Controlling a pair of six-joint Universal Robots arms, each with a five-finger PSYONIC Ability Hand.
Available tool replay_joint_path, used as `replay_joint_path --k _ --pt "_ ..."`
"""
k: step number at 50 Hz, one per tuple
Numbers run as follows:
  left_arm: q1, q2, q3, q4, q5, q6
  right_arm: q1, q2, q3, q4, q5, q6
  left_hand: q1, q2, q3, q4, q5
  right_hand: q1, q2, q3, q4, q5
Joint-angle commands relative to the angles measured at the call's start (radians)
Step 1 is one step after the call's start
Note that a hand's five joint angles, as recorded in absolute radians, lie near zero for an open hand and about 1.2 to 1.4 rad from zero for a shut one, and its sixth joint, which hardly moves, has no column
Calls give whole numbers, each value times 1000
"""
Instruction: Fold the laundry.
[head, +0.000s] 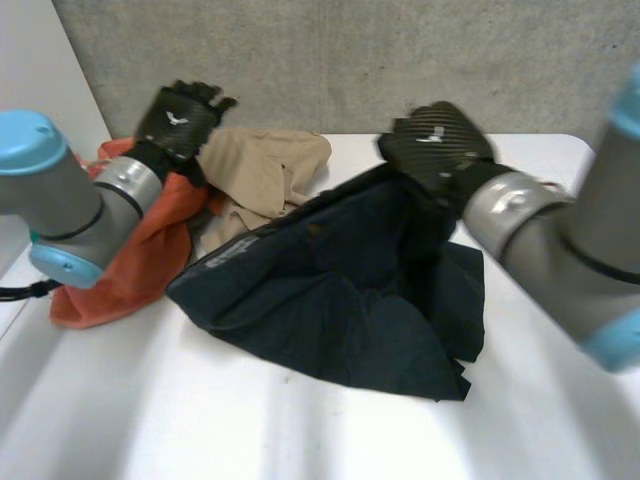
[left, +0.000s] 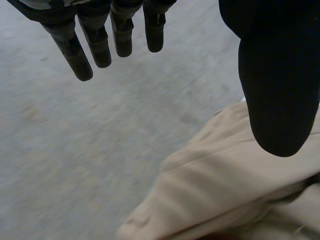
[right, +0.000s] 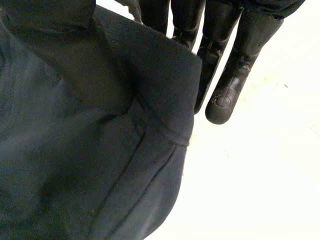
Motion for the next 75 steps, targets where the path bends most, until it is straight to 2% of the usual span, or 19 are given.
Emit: replay_joint_path --k 1,7,13,17,21,22,25,34,37,41,44,47,48,50,51,59,68,73,75 --pt "-63 -93 13 -2 135 9 -105 -155 173 32 -47 -25 6 3 -2 4 -16 418 217 235 213 255" --pt "-110 -193 59 0 137 81 -157 -175 271 26 -125 -9 33 29 25 31 10 418 217 235 213 255" --pt "-138 -297 114 -2 129 225 -166 -177 302 24 -147 1 41 38 34 39 19 418 217 235 213 255" --pt "-146 -351 166 -2 78 295 -165 -177 304 22 -148 2 129 126 121 127 107 418 217 235 213 255" --pt "-147 -377 217 5 23 304 -162 -175 304 22 -148 2 490 486 482 488 467 418 217 235 213 255" --pt "-147 -380 235 23 6 304 -162 -174 305 22 -150 2 755 751 747 753 732 418 217 235 213 255" --pt "-147 -388 257 81 -29 302 -162 -168 305 22 -150 2 1196 1193 1189 1194 1174 418 217 235 213 255" --pt "-117 -337 300 310 -346 319 -162 -163 310 19 -150 4 1198 1194 1190 1196 1175 418 217 235 213 255" --pt "-58 -261 286 343 -425 330 -162 -163 310 16 -150 4 1198 1194 1190 1196 1175 418 217 235 213 255" --pt "87 -141 240 435 -567 383 -160 -157 305 13 -150 4 1198 1194 1190 1196 1175 418 217 235 213 255" --pt "124 -101 202 491 -594 422 -159 -155 305 12 -150 4 1198 1194 1190 1196 1175 418 217 235 213 255" --pt "112 -86 153 506 -563 439 -154 -155 305 12 -148 7 1198 1194 1190 1196 1175 418 217 235 213 255" --pt "104 -85 136 505 -549 442 -154 -155 304 12 -148 8 1160 1157 1152 1158 1138 418 217 235 213 255" --pt "91 -85 110 505 -525 443 -156 -155 304 12 -150 16 623 619 615 621 600 418 217 235 213 255" --pt "65 -78 75 505 -505 443 -157 -155 302 13 -150 30 -24 -28 -32 -26 -47 418 217 235 213 255" --pt "-47 20 -148 546 -469 450 -163 -157 294 13 -151 90 -24 -28 -32 -26 -47 418 217 235 213 255" --pt "-149 224 -418 447 -465 404 -160 -157 258 12 -150 111 -24 -28 -32 -26 -47 418 217 235 213 255" --pt "-236 350 -547 267 -468 255 -166 -136 222 12 -141 113 -23 -27 -31 -25 -46 418 217 235 213 255" --pt "-306 414 -599 106 -468 102 -168 -119 212 12 -140 113 -9 -12 -16 -11 -31 418 217 235 213 255"
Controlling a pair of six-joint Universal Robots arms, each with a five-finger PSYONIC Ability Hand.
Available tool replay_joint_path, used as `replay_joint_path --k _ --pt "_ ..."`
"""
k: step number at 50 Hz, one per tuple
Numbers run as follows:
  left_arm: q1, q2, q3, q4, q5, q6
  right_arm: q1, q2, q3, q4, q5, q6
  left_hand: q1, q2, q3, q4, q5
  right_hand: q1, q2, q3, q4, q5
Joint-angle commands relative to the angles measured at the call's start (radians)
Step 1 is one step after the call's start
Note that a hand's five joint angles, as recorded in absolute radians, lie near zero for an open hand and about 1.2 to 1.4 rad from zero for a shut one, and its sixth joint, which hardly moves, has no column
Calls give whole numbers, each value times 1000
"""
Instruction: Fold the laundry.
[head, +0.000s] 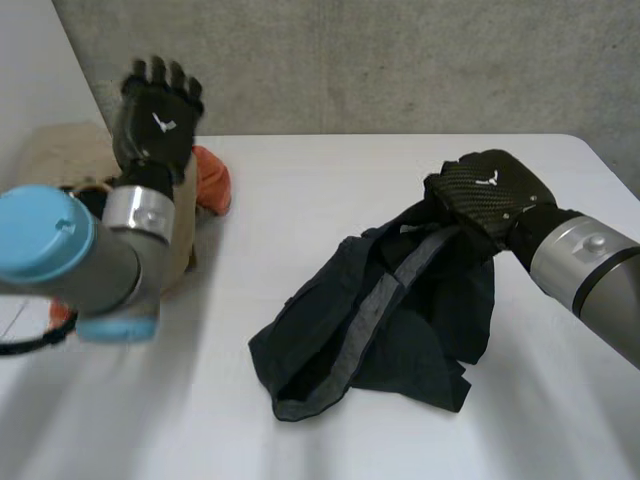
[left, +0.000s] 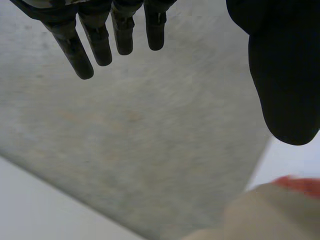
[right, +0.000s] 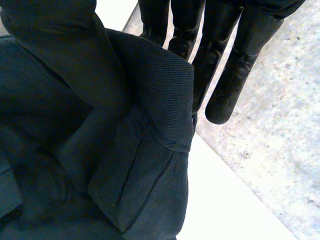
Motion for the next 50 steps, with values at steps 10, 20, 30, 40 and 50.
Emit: replay_joint_path --k 10,20,30,40,50 --pt "-208 188 -192 -595 4 -670 -5 42 -50 -2 11 -1 -12 -14 -18 -15 -35 418 217 218 210 255" --pt "-253 30 -132 -604 8 -675 -3 42 -44 -16 12 0 52 50 46 49 29 418 217 218 210 255" --pt "-317 -53 -14 -596 -13 -682 1 41 -73 -72 12 64 1200 1198 1194 1197 1177 418 217 218 210 255" --pt "-189 223 80 -476 -220 -659 -2 42 -156 -267 20 293 1200 1198 1194 1197 1177 418 217 218 210 255" --pt "-210 318 132 -316 -157 -576 0 133 -214 -352 77 457 1200 1198 1194 1197 1177 418 217 218 210 255"
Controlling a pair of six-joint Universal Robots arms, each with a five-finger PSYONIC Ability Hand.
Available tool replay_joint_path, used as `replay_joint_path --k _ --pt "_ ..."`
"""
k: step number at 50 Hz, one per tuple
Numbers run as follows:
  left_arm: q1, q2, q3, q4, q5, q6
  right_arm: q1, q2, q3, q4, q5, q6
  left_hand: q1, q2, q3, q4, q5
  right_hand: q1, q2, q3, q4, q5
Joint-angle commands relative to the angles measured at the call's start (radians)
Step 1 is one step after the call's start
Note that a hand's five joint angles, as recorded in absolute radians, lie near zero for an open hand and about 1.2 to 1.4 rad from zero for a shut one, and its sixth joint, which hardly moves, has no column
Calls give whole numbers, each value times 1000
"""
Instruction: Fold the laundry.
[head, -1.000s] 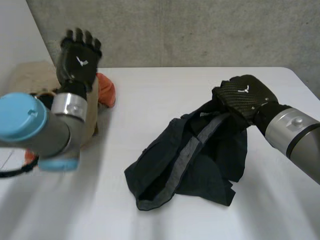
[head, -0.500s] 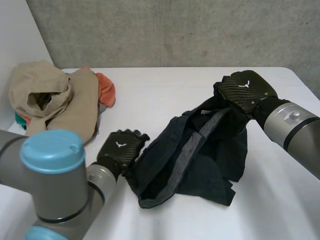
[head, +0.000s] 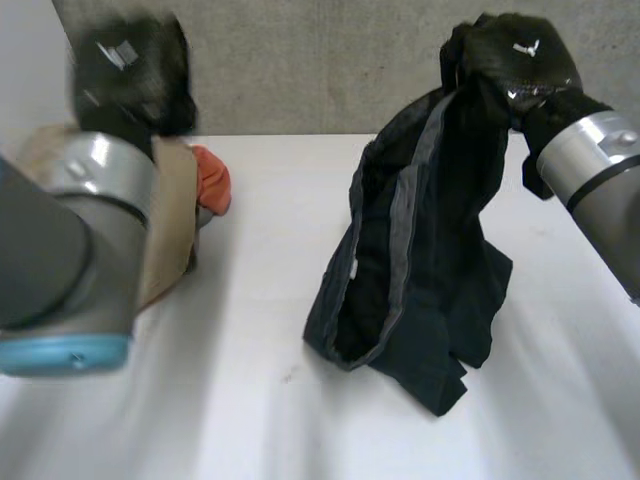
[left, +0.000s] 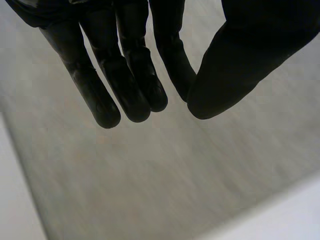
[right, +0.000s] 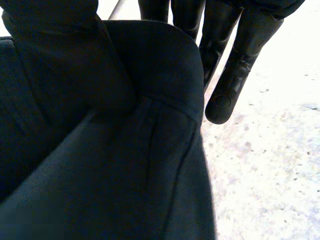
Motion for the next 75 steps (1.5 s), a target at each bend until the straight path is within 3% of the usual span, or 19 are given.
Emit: replay_joint_path --k 1,2,3,5,9,17,24,37,43,44,45,48,53,55,63,68,70,71,75 --pt "-61 -8 23 64 52 33 4 72 -37 6 20 34 245 206 211 203 247 412 217 218 210 255" --pt "-70 -22 20 62 52 33 7 78 -40 21 21 22 245 206 211 203 247 412 217 218 210 255" --pt "-89 -58 8 53 52 31 14 87 -45 50 20 -4 -382 -421 -416 -425 -381 412 217 218 210 255" --pt "-112 -91 -15 27 49 30 14 89 -45 72 23 -30 -947 -986 -981 -989 -946 412 217 218 210 255" --pt "-146 -149 -125 -65 49 2 14 92 -46 79 31 -90 -970 -1009 -1004 -1012 -968 412 217 218 210 255" --pt "-146 -311 -259 -162 165 -291 16 87 -42 90 41 -118 -976 -1015 -1010 -1018 -974 412 217 218 210 255" --pt "-107 -374 -230 -154 274 -306 16 55 -25 104 40 -115 -964 -1003 -998 -1006 -962 412 217 218 210 255" --pt "-195 -545 -46 -110 239 -329 16 49 1 138 47 -101 -911 -950 -945 -954 -910 412 217 218 210 255" --pt "-248 -594 28 -110 184 -355 10 46 3 138 70 -75 -542 -581 -576 -585 -541 412 217 218 210 255" --pt "-253 -595 32 -108 178 -360 7 46 0 138 70 -72 -431 -470 -465 -473 -429 412 217 218 210 255" --pt "-262 -592 38 -105 155 -368 4 46 -3 136 70 -70 -101 -140 -135 -144 -100 412 217 218 210 255" --pt "-261 -586 41 -93 80 -384 4 47 -8 136 72 -69 245 206 210 202 246 412 217 218 210 255" --pt "-143 -481 31 -81 -176 -412 4 47 -12 136 70 -67 245 206 211 203 247 412 217 218 210 255" --pt "-100 -433 25 -79 -200 -412 4 47 -14 136 72 -66 245 206 211 203 247 412 217 218 210 255" --pt "57 -188 11 -12 -79 -401 24 55 -42 131 72 -46 245 206 211 203 247 412 217 218 210 255" --pt "62 -149 -9 -38 43 -401 45 56 -66 127 78 -21 245 206 211 203 247 412 217 218 210 255" --pt "54 -149 -52 -70 92 -401 45 58 -71 127 81 -21 -309 -348 -344 -352 -308 412 217 218 210 255" --pt "37 -150 -104 -103 136 -398 45 61 -75 127 86 -21 -917 -956 -951 -959 -915 412 217 218 210 255" --pt "-45 -205 -226 -130 216 -398 45 75 -89 131 101 -24 -973 -1012 -1007 -1015 -971 412 217 218 210 255"
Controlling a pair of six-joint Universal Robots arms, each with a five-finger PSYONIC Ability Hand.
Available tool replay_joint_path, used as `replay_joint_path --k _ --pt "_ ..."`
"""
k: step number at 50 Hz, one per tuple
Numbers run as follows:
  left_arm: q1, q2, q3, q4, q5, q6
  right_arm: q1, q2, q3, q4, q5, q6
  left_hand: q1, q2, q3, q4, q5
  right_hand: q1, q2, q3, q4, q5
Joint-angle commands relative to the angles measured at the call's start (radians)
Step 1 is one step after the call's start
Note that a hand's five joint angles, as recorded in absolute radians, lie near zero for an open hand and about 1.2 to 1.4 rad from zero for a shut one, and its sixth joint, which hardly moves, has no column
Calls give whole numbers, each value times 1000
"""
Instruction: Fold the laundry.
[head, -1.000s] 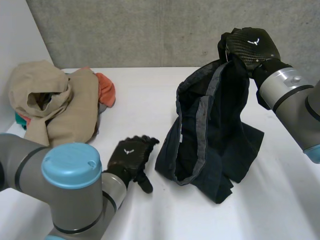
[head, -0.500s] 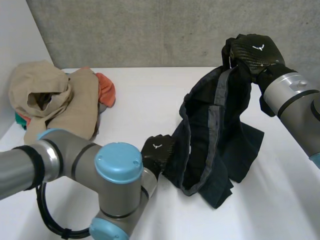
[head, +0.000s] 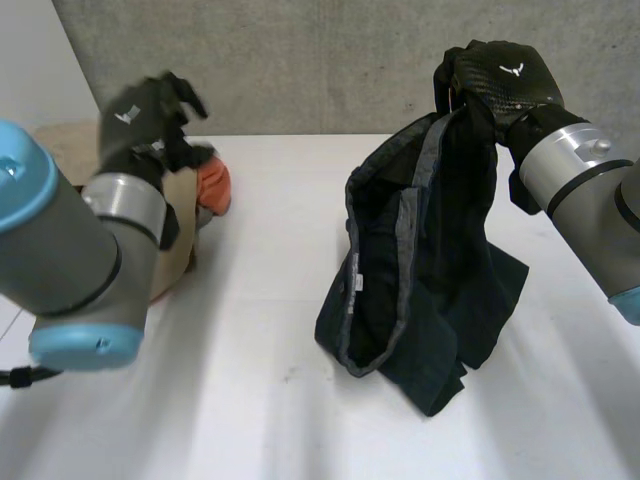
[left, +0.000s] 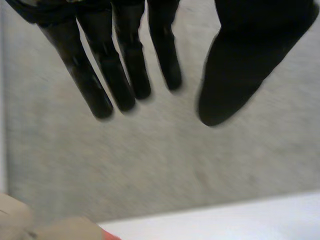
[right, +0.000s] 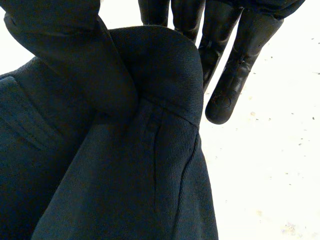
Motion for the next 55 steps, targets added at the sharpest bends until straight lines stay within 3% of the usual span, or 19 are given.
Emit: replay_joint_path --k 1,5,10,19,28,40,42,45,46,47,50,55 --pt "-132 -85 -218 -75 192 3 6 22 -29 5 24 2 -573 -613 -635 -633 -631 411 217 218 210 255" --pt "-212 -188 -263 46 189 3 10 32 -38 16 28 7 -573 -613 -635 -633 -631 411 217 218 210 255" --pt "-211 -260 -255 129 138 0 12 33 -35 31 34 37 -570 -610 -632 -630 -628 411 217 218 210 255" --pt "-243 -279 -204 120 74 -38 15 18 -19 30 45 131 -561 -601 -623 -621 -619 411 217 218 210 255" --pt "-284 -282 -197 54 75 -210 22 21 -29 30 63 139 -567 -607 -629 -627 -625 411 217 218 210 255" --pt "-309 -412 -42 54 28 -219 56 16 -24 31 67 162 -541 -581 -603 -601 -599 411 217 218 210 255" --pt "-310 -438 -7 54 8 -227 58 15 -21 31 67 162 -476 -517 -539 -536 -535 411 217 218 210 255" --pt "-320 -495 69 48 -15 -296 59 7 -15 31 67 165 -210 -250 -272 -270 -268 411 217 218 210 255" --pt "-323 -507 85 43 -15 -325 58 7 -15 30 67 165 -84 -124 -146 -144 -142 411 217 218 210 255" --pt "-326 -519 99 42 -14 -374 58 2 -15 30 68 166 220 179 157 160 161 411 217 218 210 255" --pt "-336 -526 101 39 -11 -447 53 1 -15 26 71 163 644 604 582 584 586 411 217 218 210 255" --pt "-334 -475 63 -1 -24 -471 41 4 -13 28 68 165 645 605 583 585 587 411 217 218 210 255"
